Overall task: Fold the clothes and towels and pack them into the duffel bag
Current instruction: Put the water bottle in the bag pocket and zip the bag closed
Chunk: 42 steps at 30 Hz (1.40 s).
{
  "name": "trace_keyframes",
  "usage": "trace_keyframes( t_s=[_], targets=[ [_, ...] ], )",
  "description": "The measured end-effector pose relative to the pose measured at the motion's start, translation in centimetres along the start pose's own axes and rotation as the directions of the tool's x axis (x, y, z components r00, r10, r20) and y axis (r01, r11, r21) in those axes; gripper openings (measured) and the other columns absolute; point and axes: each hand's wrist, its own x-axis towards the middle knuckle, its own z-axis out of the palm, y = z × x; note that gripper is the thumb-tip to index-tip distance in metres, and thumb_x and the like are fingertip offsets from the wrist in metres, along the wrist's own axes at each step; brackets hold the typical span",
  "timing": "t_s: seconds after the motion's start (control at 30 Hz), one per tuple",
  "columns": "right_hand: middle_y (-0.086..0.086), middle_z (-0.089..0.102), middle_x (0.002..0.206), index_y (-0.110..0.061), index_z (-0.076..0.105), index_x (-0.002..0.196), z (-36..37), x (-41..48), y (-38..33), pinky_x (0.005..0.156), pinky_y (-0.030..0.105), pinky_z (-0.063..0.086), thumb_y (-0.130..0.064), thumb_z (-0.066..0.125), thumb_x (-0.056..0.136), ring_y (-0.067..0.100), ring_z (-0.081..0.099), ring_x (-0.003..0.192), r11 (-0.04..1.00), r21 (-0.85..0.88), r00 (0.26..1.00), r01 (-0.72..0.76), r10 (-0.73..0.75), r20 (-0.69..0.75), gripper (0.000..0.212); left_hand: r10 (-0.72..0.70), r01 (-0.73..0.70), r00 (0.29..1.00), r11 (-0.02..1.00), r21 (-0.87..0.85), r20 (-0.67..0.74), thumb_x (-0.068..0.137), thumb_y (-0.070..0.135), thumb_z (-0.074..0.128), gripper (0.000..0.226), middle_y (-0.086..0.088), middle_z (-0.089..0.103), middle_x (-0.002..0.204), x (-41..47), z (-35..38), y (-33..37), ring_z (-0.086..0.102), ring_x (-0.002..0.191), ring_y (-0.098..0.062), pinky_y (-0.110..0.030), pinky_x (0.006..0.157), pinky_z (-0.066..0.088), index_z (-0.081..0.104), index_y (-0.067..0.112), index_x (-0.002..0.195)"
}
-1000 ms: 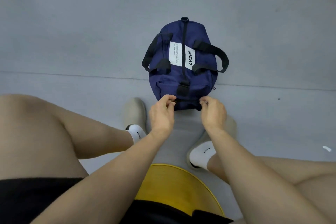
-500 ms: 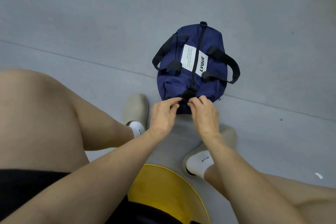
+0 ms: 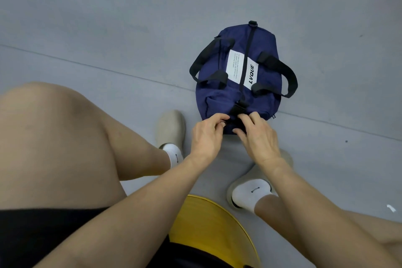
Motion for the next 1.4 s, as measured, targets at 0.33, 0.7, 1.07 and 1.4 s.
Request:
trace_keyframes(
  t_s=[0.33, 0.7, 1.07, 1.4],
  targets=[
    [0.012, 0.063, 0.087, -0.01, 0.062, 0.092, -0.2, 0.9, -1.0, 0.062, 0.042, 0.044, -0.018, 0.076, 0.085, 0.037, 0.058, 0.074, 0.983, -0.185, 1.0, -0.003, 0.005, 0.011, 0.018, -0.167, 0.16, 0.983, 0.983, -0.09, -0.079, 0.095, 0.012, 0.058, 0.025, 0.007, 0.075, 0.092, 0.3, -0.5, -0.6, 0.067, 0.085, -0.013, -0.024, 0.084, 0.052, 0.073, 0.026, 0.108],
    [0.003, 0.063, 0.077, -0.031, 0.057, 0.134, -1.9, -0.1, -1.1, 0.048, 0.033, 0.041, -0.035, 0.063, 0.096, 0.034, 0.062, 0.058, 0.973, -0.019, 0.973, 0.23, -0.229, 0.039, 0.039, -0.344, 0.328, 0.937, 0.926, -0.187, -0.061, 0.094, 0.011, 0.057, 0.027, 0.005, 0.074, 0.094, 0.5, -0.8, -2.8, 0.068, 0.09, -0.014, -0.035, 0.087, 0.054, 0.068, 0.029, 0.111],
    [0.009, 0.065, 0.061, -0.022, 0.067, 0.102, 0.0, 2.8, -3.8, 0.05, 0.031, 0.033, -0.037, 0.057, 0.1, 0.037, 0.062, 0.054, 0.984, -0.138, 0.993, 0.109, -0.101, 0.057, 0.018, -0.412, 0.395, 0.908, 0.902, -0.171, -0.077, 0.097, 0.013, 0.056, 0.023, 0.007, 0.073, 0.095, 1.3, -0.7, -4.4, 0.065, 0.089, -0.013, -0.027, 0.082, 0.049, 0.067, 0.025, 0.114],
    [0.003, 0.06, 0.053, -0.026, 0.072, 0.103, 1.4, 1.9, -2.3, 0.043, 0.036, 0.048, -0.036, 0.064, 0.097, 0.034, 0.057, 0.045, 0.994, 0.041, 0.99, 0.104, -0.1, -0.097, 0.014, -0.541, 0.537, 0.84, 0.84, 0.076, 0.048, 0.094, 0.017, 0.055, 0.027, 0.004, 0.072, 0.087, 3.7, 2.6, -10.4, 0.068, 0.088, -0.027, -0.039, 0.081, 0.056, 0.065, 0.029, 0.116]
  ],
)
